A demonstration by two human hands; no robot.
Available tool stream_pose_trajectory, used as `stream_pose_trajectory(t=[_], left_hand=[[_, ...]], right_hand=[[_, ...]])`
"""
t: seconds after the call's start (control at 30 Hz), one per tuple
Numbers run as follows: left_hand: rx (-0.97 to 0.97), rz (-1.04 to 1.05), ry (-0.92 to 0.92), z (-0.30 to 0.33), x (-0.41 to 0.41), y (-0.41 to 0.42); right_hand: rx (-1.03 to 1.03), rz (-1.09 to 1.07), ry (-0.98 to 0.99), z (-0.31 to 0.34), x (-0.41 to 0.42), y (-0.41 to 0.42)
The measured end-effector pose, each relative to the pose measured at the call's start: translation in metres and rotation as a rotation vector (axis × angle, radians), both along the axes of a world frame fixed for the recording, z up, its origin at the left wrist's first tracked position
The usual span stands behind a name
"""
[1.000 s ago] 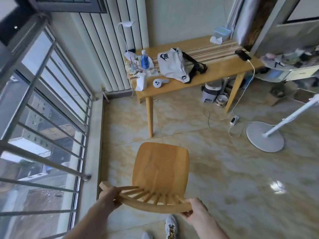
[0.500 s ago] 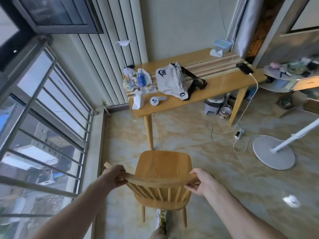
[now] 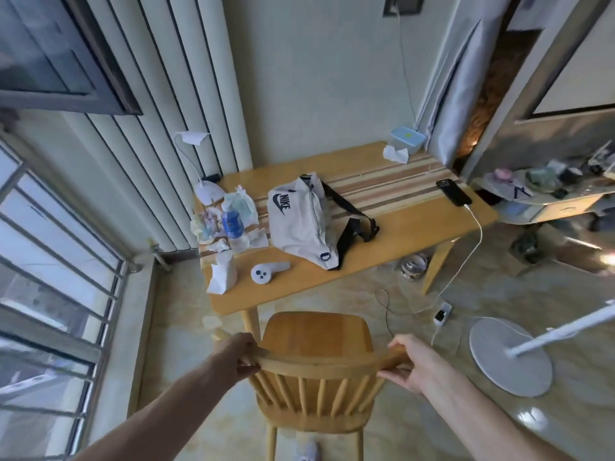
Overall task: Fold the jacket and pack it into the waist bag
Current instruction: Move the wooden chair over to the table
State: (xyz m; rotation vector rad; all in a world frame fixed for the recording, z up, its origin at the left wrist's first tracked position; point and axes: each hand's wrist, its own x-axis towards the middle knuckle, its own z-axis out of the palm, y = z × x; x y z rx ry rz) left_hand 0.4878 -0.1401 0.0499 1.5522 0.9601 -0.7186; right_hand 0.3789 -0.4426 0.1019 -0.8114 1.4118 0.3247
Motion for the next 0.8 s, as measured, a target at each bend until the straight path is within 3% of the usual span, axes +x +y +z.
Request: stream_pose_trajectory(t=[0.3, 0.47, 0.8], left_hand=[[-0.158, 0.250, -0.038, -0.039, 0.040, -0.126], [-0.164, 0.340, -0.060, -0.068, 0.066, -0.199], [-0.116, 0.321, -0.094, -0.087, 0.084, -0.270]], right_hand=[[-0.119, 0.128, -0.175, -0.046, 0.107, -0.138], [-0.104, 0.217, -0.156, -0.087, 0.166, -0.215], [-0.047, 0.305, -0.130, -0.132, 0.221, -0.296]])
